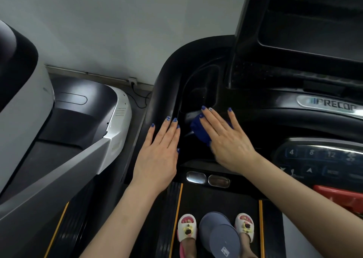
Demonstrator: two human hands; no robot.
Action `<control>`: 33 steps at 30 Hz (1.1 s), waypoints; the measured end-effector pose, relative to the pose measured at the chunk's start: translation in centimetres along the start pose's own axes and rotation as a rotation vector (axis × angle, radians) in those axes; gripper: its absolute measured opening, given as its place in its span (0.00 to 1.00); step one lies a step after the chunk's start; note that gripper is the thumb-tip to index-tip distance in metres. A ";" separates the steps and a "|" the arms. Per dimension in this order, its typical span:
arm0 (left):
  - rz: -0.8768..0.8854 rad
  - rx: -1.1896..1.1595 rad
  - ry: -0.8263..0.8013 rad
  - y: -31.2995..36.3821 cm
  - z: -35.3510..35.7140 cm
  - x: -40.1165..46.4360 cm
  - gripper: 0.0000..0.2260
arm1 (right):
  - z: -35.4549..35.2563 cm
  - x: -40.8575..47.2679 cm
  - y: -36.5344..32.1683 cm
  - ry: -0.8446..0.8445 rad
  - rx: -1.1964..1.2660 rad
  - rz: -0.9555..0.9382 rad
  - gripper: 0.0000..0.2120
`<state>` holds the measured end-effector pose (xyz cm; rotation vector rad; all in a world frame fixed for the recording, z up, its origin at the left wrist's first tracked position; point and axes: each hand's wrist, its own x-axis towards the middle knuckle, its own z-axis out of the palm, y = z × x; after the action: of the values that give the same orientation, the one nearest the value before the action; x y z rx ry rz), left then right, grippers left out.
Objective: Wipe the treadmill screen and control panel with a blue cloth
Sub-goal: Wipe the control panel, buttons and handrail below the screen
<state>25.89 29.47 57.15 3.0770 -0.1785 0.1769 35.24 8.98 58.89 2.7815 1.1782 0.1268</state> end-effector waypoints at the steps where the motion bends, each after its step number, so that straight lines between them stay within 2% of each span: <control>1: -0.001 0.003 -0.002 0.0 0.0 0.0 0.26 | 0.1 0.5 -0.7 0.009 0.065 0.043 0.32; 3: -0.001 0.004 -0.003 0.0 0.0 0.1 0.26 | 0.3 1.7 -1.6 0.035 0.161 0.127 0.32; 6: 0.006 0.010 -0.006 0.0 0.1 0.1 0.26 | 1.2 2.1 -1.5 0.102 0.123 0.119 0.22; 7: 0.009 0.014 -0.006 0.0 0.1 0.1 0.26 | 1.4 1.8 -1.1 0.117 0.105 0.109 0.22; 11: 0.022 0.020 -0.022 -0.1 -0.1 -0.1 0.26 | 1.0 1.2 0.1 0.171 0.118 0.192 0.28; 15: 0.025 0.033 -0.026 0.0 -0.2 0.1 0.26 | 0.7 2.0 0.0 0.152 0.128 0.267 0.35; 18: 0.075 0.038 -0.012 0.6 -0.4 0.1 0.26 | 1.2 0.5 0.1 0.111 0.115 0.230 0.36; 22: 0.139 0.014 0.003 2.1 -0.3 1.1 0.26 | 0.1 1.9 0.9 0.142 0.151 0.375 0.35; 27: 0.147 0.025 -0.046 2.8 0.3 2.3 0.26 | 0.3 0.8 1.4 0.092 0.108 0.348 0.34; 31: 0.160 0.064 -0.053 3.0 0.6 2.4 0.27 | -0.7 1.0 2.8 0.077 0.113 0.464 0.33; 33: 0.165 0.087 -0.069 2.9 0.7 2.3 0.27 | -0.9 1.2 2.8 0.060 0.142 0.409 0.34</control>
<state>27.89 26.33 56.87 3.1556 -0.4407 0.0875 37.94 7.94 60.22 3.1277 0.6331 0.1687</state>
